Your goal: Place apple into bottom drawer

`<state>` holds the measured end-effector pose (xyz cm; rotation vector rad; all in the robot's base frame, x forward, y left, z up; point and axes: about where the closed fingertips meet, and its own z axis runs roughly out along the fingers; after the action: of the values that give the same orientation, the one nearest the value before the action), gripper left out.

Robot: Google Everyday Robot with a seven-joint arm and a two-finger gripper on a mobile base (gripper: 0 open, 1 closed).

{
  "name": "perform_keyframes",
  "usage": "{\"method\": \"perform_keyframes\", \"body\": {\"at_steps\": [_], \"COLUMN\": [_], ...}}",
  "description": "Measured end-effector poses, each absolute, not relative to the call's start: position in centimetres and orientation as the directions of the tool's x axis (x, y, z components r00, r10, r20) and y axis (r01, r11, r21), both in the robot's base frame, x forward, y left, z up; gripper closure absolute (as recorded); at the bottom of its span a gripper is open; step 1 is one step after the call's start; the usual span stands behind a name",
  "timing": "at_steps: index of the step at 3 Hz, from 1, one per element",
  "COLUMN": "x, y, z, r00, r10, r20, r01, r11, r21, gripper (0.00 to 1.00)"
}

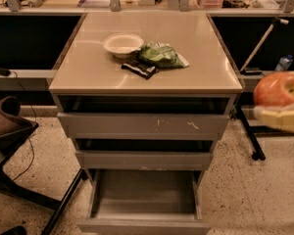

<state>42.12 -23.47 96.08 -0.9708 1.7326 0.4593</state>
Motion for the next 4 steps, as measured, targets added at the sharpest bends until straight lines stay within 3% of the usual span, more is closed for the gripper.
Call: {"method": "perform_keyframes", "body": {"at_steps": [2, 3, 4], "x": [40.7, 41.4, 42.2], "y": [-21.6, -20.3, -14.1], "z": [92.8, 90.9, 84.6], "r00": [-0.154, -0.131, -0.041], "r10": [-0.392, -0.433, -0.533], "r20": [-0.907, -0.892, -0.845], "r01": [-0.817, -0.800, -0.832], "r11": [0.566, 0.577, 0.486], "r21": [-0.106, -0.163, -0.266], "gripper": [1.00, 1.00, 1.00]}}
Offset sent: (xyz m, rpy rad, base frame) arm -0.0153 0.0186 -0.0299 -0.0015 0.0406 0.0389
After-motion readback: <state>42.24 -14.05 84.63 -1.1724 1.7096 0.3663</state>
